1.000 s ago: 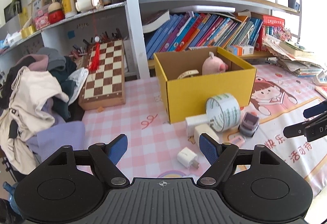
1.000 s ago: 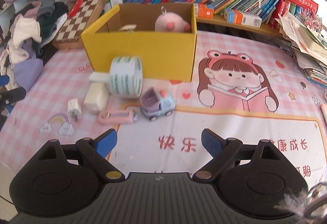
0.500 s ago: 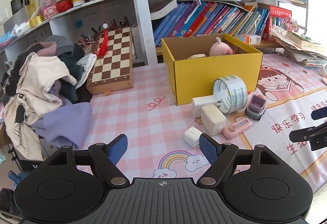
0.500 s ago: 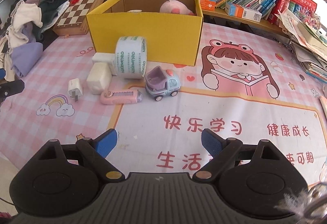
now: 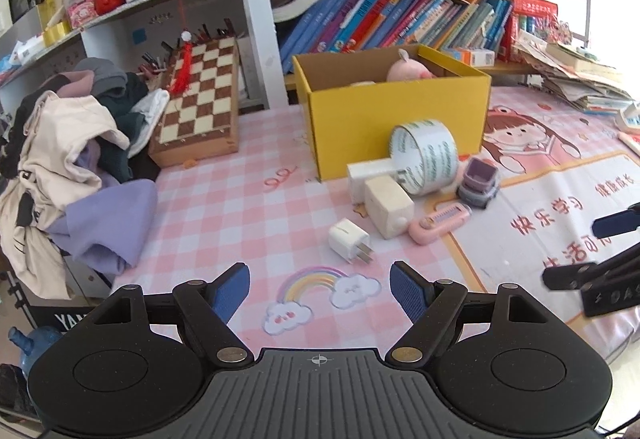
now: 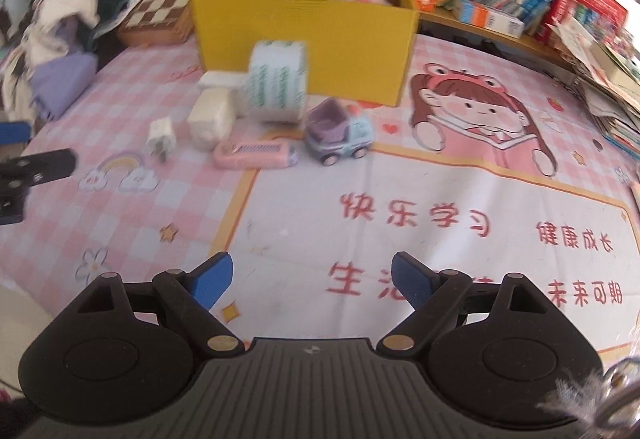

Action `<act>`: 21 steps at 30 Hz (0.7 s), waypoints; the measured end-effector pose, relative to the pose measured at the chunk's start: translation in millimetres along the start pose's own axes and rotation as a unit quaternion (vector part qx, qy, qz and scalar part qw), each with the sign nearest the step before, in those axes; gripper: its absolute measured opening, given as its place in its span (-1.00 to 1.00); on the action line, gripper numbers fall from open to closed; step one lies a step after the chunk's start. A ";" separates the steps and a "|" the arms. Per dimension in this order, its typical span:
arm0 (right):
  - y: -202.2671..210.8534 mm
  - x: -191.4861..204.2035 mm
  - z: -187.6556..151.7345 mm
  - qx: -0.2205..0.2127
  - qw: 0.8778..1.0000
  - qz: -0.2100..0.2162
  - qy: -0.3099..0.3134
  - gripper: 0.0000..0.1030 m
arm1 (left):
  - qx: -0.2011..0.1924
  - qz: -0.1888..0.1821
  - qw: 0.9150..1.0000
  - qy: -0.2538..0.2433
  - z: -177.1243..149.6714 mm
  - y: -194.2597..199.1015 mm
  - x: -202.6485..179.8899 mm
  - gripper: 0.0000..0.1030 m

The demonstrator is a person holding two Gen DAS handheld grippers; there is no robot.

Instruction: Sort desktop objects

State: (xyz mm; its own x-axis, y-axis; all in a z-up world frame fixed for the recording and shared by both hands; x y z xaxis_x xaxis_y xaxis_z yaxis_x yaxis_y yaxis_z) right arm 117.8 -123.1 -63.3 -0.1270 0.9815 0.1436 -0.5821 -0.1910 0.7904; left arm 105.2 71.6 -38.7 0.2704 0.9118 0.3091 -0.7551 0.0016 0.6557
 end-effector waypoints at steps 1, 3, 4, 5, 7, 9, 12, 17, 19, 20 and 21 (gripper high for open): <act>-0.5 3.6 -1.7 0.001 1.000 0.002 0.009 0.69 | 0.002 -0.003 1.000 -0.003 -1.0 -0.7 -3.9 0.54; -1.2 10.0 -4.1 0.002 1.000 0.007 0.025 0.69 | 0.008 -0.005 1.000 -0.013 -2.5 -2.4 -10.6 0.54; -1.4 12.3 -4.6 0.001 0.999 0.009 0.031 0.69 | 0.010 -0.007 1.000 -0.017 -3.2 -3.4 -13.3 0.54; -1.6 13.7 -4.9 0.001 0.999 0.010 0.035 0.69 | 0.012 -0.008 1.000 -0.020 -3.7 -4.0 -15.2 0.54; -2.7 14.0 -4.4 0.002 0.999 0.013 0.036 0.67 | 0.012 -0.009 1.000 -0.020 -3.8 -4.7 -16.4 0.54; -4.1 12.5 -2.6 0.002 0.999 0.011 0.033 0.61 | 0.012 -0.010 1.000 -0.019 -3.8 -5.2 -17.2 0.54; -5.5 8.5 1.3 0.001 1.000 0.008 0.029 0.57 | 0.013 -0.009 1.000 -0.014 -3.4 -7.3 -16.9 0.54; -8.7 5.9 7.0 0.004 0.999 0.008 0.035 0.54 | 0.021 -0.007 1.000 -0.002 -2.0 -14.7 -14.8 0.54; -10.1 4.6 9.6 0.004 0.999 0.008 0.037 0.51 | 0.021 -0.010 1.000 0.003 -0.4 -17.5 -15.0 0.54; -10.7 3.8 11.0 0.003 0.999 0.007 0.038 0.45 | 0.022 -0.011 1.000 0.004 0.7 -19.0 -15.7 0.54; -11.4 3.0 12.3 0.003 0.999 0.007 0.039 0.41 | 0.022 -0.012 1.000 0.003 2.0 -20.6 -16.8 0.54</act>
State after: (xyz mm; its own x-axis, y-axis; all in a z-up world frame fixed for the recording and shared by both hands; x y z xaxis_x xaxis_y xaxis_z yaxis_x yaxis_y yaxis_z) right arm 133.9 -117.8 -64.5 -0.1978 0.9743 0.1079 -0.5747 -0.2044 0.7924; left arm 117.4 55.4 -56.1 0.2850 0.9141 0.2883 -0.7208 0.0061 0.6931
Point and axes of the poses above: each gripper's, at about its wrist camera, not at the fingertips, and y roughly against the way its jaws point, x to its left, z to its top, the point moved 2 cm from there along -y, roughly the way its jaws point, and after that the axes turned 15 degrees about -y, right-handed, at the moved point
